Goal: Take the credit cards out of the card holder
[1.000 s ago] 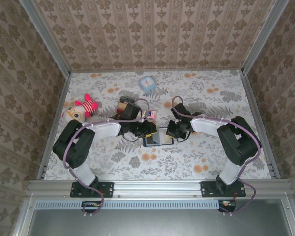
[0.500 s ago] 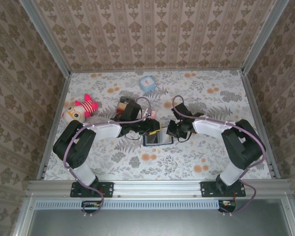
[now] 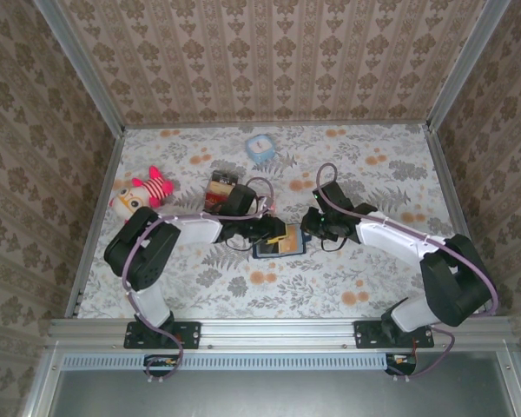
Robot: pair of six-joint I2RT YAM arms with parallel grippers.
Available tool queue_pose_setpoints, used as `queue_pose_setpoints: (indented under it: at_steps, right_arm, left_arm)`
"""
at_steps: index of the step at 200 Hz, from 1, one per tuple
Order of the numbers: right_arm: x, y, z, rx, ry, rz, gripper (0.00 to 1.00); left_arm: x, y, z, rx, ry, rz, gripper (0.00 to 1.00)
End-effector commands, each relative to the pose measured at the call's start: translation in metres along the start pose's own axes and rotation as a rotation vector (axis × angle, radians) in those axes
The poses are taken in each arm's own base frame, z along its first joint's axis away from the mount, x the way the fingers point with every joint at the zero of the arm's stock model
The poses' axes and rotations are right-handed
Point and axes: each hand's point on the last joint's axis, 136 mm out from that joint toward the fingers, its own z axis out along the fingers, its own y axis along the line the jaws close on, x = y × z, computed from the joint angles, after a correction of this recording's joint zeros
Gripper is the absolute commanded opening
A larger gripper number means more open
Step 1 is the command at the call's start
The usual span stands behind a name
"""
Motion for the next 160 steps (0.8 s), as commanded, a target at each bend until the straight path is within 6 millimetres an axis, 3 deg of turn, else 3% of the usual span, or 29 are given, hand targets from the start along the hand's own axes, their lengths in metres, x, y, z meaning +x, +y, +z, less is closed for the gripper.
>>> queue_pose_setpoints:
  at_steps: [1, 39, 86, 160]
  right_arm:
    - [0.006, 0.002, 0.0, 0.024, 0.018, -0.051, 0.2]
    - [0.02, 0.02, 0.021, 0.054, 0.083, -0.11, 0.16]
    - [0.026, 0.0, 0.039, 0.16, 0.112, -0.076, 0.14]
    - [0.033, -0.021, 0.053, 0.235, 0.144, -0.063, 0.16]
  left_arm:
    - [-0.01, 0.0, -0.016, -0.091, -0.045, 0.054, 0.3]
    - [-0.005, 0.011, -0.016, -0.129, -0.038, 0.021, 0.29]
    - [0.002, 0.012, -0.005, -0.137, -0.014, -0.006, 0.26]
    - [0.006, 0.03, 0.002, -0.202, 0.008, -0.055, 0.24]
